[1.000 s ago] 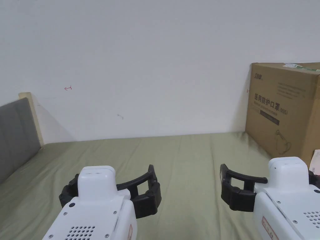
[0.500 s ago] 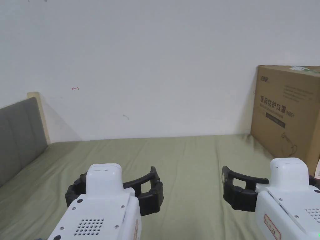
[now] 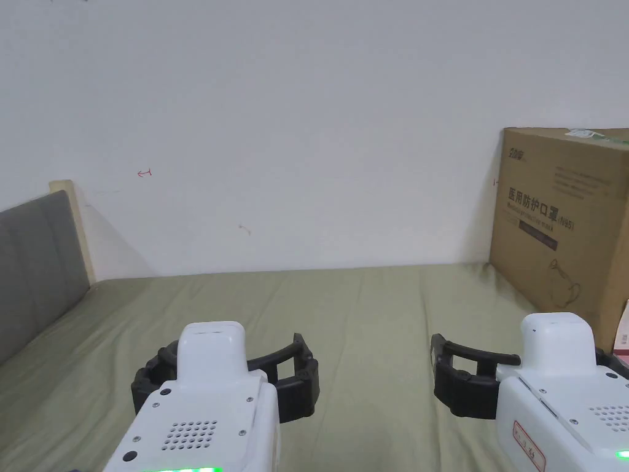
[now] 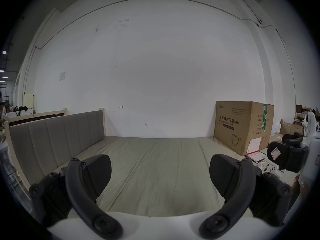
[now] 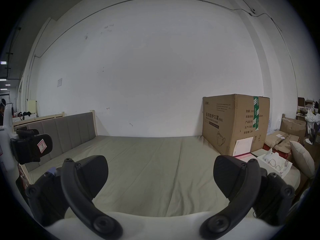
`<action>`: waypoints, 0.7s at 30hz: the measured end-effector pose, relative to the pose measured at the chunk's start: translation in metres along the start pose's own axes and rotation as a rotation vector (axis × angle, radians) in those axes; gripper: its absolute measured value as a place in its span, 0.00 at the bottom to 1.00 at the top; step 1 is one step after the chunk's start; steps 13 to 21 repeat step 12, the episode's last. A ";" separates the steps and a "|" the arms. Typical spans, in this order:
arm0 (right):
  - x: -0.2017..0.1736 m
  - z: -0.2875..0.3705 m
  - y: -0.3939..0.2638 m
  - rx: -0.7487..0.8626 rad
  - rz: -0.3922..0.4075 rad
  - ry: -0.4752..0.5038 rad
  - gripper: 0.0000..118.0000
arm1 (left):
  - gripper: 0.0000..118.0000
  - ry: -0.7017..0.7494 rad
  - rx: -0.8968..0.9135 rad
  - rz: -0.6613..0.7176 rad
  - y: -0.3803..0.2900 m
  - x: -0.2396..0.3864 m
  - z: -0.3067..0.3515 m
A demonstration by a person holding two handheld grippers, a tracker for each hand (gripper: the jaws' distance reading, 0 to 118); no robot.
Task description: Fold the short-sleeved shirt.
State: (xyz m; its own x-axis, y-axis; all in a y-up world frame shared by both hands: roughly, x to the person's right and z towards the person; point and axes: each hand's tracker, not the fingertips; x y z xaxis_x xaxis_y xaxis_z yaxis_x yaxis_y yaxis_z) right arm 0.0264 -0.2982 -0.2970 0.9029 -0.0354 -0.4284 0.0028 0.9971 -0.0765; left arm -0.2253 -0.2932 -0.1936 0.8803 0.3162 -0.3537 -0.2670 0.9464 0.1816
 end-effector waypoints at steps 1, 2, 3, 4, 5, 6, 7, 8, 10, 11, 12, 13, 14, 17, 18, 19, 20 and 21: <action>0.000 0.000 -0.001 -0.003 0.002 0.000 1.00 | 0.97 -0.002 -0.005 -0.003 -0.001 0.001 0.000; 0.000 0.000 -0.001 -0.005 0.003 0.001 1.00 | 0.97 -0.001 -0.010 -0.004 -0.001 0.002 -0.001; 0.000 0.000 -0.002 -0.007 0.002 0.000 1.00 | 0.97 -0.002 -0.013 0.001 -0.001 0.002 -0.001; 0.000 0.000 -0.002 -0.008 0.001 0.000 1.00 | 0.97 -0.013 -0.017 0.014 -0.002 0.002 0.001; 0.000 0.000 -0.002 -0.008 0.000 0.001 1.00 | 0.97 -0.022 -0.024 0.027 -0.002 0.001 0.001; 0.000 0.000 -0.002 -0.008 -0.002 0.001 1.00 | 0.97 -0.027 -0.024 0.038 -0.002 0.000 0.000; 0.000 0.001 -0.002 -0.008 -0.003 0.001 1.00 | 0.97 -0.029 -0.024 0.045 -0.002 0.000 0.000; 0.000 0.001 -0.001 -0.008 -0.003 0.000 1.00 | 0.97 -0.028 -0.024 0.046 -0.002 0.000 0.001; 0.000 0.003 -0.001 -0.005 0.001 -0.001 1.00 | 0.97 -0.021 -0.028 0.045 -0.002 0.001 0.001; 0.001 0.004 -0.001 -0.001 0.002 -0.003 1.00 | 0.97 0.008 -0.136 -0.272 0.002 0.000 0.002; 0.001 0.006 -0.002 0.003 0.002 -0.004 1.00 | 0.97 0.008 -0.136 -0.275 0.003 0.001 0.004; 0.001 0.006 -0.002 0.003 0.002 -0.004 1.00 | 0.97 0.008 -0.136 -0.275 0.003 0.001 0.004; 0.001 0.006 -0.002 0.003 0.002 -0.004 1.00 | 0.97 0.008 -0.136 -0.275 0.003 0.001 0.004; 0.001 0.006 -0.002 0.003 0.002 -0.004 1.00 | 0.97 0.008 -0.136 -0.275 0.003 0.001 0.004; 0.001 0.006 -0.002 0.003 0.002 -0.004 1.00 | 0.97 0.008 -0.136 -0.275 0.003 0.001 0.004; 0.001 0.006 -0.002 0.003 0.002 -0.004 1.00 | 0.97 0.008 -0.136 -0.275 0.003 0.001 0.004; 0.001 0.006 -0.002 0.003 0.002 -0.004 1.00 | 0.97 0.008 -0.136 -0.275 0.003 0.001 0.004; 0.001 0.006 -0.002 0.003 0.002 -0.004 1.00 | 0.97 0.008 -0.136 -0.275 0.003 0.001 0.004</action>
